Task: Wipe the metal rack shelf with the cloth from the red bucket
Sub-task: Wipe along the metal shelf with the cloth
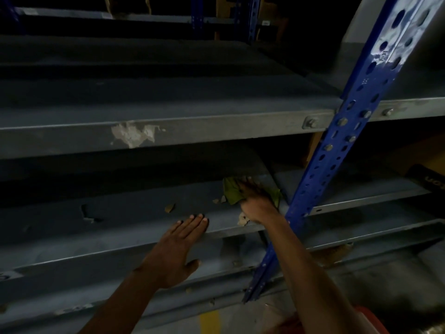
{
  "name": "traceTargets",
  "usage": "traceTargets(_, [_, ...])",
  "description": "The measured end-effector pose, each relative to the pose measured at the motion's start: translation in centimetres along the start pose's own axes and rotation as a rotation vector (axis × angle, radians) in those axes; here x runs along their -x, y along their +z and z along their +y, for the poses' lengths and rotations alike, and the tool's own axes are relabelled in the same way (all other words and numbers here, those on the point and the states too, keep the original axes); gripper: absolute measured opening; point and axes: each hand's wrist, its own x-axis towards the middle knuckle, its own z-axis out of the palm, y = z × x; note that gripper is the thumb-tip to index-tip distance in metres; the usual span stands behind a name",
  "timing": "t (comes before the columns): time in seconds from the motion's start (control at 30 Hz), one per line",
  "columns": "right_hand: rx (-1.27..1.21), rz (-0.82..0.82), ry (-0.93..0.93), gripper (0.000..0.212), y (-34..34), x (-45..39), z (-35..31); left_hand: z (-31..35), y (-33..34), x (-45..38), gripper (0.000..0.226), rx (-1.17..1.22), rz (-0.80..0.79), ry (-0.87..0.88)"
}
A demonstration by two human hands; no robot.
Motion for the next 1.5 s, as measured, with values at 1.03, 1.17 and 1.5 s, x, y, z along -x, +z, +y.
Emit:
traceTargets(1.03, [-0.019,-0.110,-0.285,0.055,0.8,-2.4,-0.7,-0.2,0.0,-0.2,0.087,0.024,0.001,-0.009])
traceTargets(1.17, [0.046,-0.072,-0.390,0.070,1.3,-1.1,-0.9,-0.1,0.1,-0.1,0.085,0.029,0.008,-0.017])
traceTargets(1.5, [0.196,0.001,-0.504,0.055,1.6,2.1,-0.5,-0.1,1.0,0.9,0.084,-0.209,0.021,-0.032])
